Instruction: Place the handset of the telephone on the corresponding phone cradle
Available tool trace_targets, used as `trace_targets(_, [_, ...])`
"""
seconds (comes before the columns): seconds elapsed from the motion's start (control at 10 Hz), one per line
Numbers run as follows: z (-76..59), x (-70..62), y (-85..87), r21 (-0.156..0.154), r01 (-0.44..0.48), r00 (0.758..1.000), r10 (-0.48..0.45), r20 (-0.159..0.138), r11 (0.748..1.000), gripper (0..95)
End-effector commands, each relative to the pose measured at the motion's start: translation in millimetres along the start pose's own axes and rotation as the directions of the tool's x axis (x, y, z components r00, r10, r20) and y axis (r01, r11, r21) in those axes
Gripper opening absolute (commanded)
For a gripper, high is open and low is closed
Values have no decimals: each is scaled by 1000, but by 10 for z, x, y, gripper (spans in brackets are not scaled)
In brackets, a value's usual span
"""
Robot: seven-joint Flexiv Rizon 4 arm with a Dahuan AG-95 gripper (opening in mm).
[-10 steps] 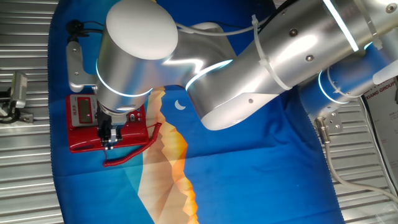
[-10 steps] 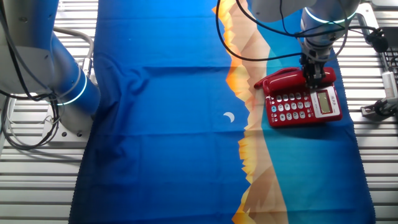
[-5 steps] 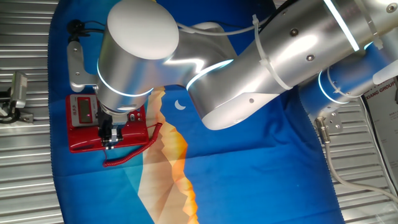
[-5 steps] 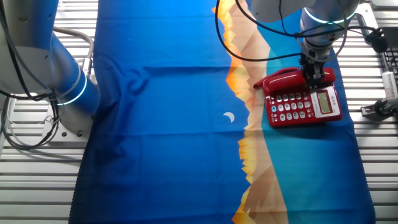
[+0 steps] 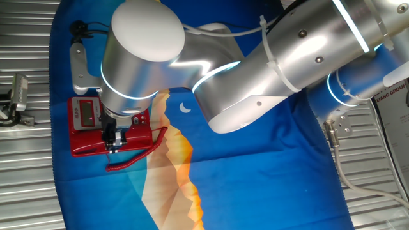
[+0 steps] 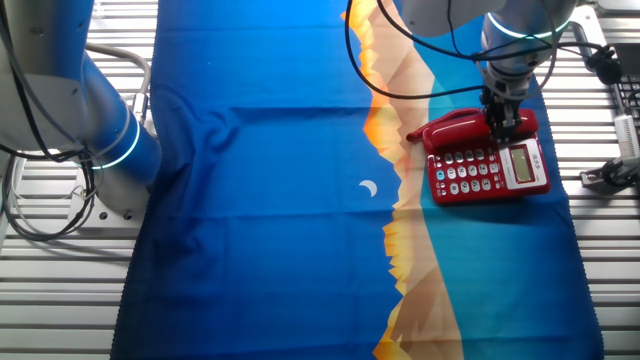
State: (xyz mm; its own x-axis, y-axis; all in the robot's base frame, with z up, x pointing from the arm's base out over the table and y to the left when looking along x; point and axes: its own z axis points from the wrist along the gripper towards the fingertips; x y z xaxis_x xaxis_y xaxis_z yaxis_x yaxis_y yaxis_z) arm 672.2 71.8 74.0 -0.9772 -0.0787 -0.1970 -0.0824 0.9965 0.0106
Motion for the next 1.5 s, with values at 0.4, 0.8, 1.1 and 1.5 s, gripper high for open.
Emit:
trace_targets(0.4, [9, -2, 2, 2, 0, 1000, 0, 1, 1000, 0])
trace_targets(0.8, [11, 2, 0, 1, 1, 1000, -1, 2, 1000, 0])
trace_targets(1.1, [14, 3, -2, 1, 1, 1000, -1, 3, 1000, 0])
trace_targets(1.5, [16, 3, -3, 1, 2, 1000, -2, 19, 1000, 0])
